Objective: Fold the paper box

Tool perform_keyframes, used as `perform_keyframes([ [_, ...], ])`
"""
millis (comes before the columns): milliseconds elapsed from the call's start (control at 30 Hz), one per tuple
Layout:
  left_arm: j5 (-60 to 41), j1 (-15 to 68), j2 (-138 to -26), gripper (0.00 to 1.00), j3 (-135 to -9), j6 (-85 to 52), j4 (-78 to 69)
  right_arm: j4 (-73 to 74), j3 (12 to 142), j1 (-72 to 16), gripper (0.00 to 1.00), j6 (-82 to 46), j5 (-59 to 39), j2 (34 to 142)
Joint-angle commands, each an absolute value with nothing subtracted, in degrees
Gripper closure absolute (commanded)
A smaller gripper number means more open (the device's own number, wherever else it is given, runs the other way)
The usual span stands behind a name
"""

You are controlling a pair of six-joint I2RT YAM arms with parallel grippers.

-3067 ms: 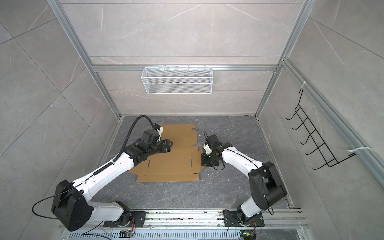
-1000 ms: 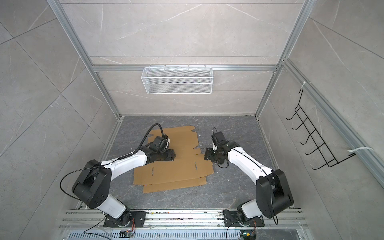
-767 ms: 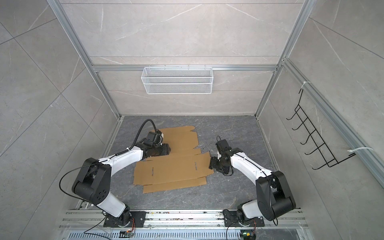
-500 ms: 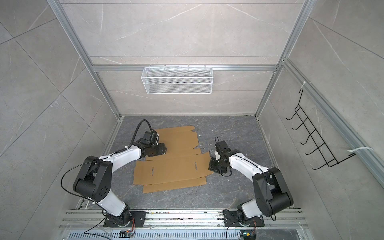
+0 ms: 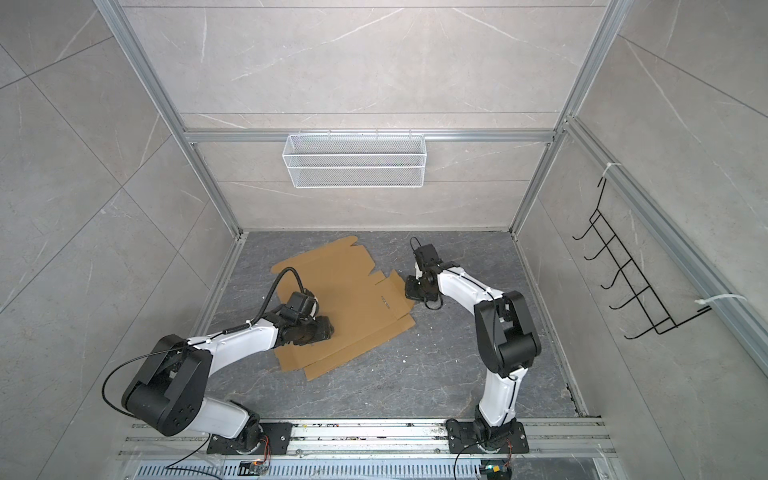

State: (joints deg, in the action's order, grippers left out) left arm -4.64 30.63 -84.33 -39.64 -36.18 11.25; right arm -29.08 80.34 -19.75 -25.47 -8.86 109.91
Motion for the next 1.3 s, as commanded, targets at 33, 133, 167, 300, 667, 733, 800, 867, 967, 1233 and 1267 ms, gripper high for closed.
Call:
perform_keyframes([
  [33, -5.61, 37.34, -85.14, 0.39, -42.19, -42.62, 12.31, -31.33, 90.03, -19.81, 0.75, -25.11, -6.48, 116.08],
  [133, -9.39, 40.42, -86.67, 0.39, -45.49, -45.12, 10.01, -32.88, 92.37, -19.85, 0.66, -25.49, -5.42, 116.2],
  [167, -10.73, 41.08, -86.89, 0.38, -46.83, -45.51, 9.56, -33.27, 92.18, -19.8, 0.6, -25.49, -5.0, 115.44],
  [300, -11.78, 41.19, -86.04, 0.38, -52.64, -41.86, 12.25, -33.68, 87.32, -19.88, 0.49, -27.07, -5.14, 110.16],
  [667, -6.83, 23.54, -92.86, 0.38, -61.97, -30.42, 13.96, -16.9, 50.43, -23.83, 0.39, -52.95, -17.31, 88.84],
  [733, -6.36, 21.58, -95.64, 0.38, -63.26, -30.26, 12.68, -14.57, 47.42, -26.66, 0.39, -56.36, -17.96, 87.73],
  [800, -6.33, 20.06, -98.16, 0.38, -64.68, -29.88, 12.16, -11.11, 44.92, -29.63, 0.4, -60.34, -18.62, 87.71],
  [867, -6.25, 18.72, -100.05, 0.38, -65.38, -30.02, 11.53, -7.01, 42.31, -32.04, 0.41, -63.95, -17.93, 87.54],
  [967, -6.41, 17.36, -101.4, 0.38, -64.67, -30.47, 10.18, -1.98, 40.32, -34.18, 0.44, -67.34, -17.38, 88.75],
  [1233, -6.5, 16.29, -102.66, 0.38, -59.71, -32.57, 7.38, 10.04, 39.73, -36.56, 0.53, -74.38, -17.44, 96.47],
  [1267, -6.5, 16.26, -102.5, 0.38, -59.0, -32.94, 6.94, 12.24, 39.51, -36.75, 0.53, -75.73, -16.95, 97.46],
])
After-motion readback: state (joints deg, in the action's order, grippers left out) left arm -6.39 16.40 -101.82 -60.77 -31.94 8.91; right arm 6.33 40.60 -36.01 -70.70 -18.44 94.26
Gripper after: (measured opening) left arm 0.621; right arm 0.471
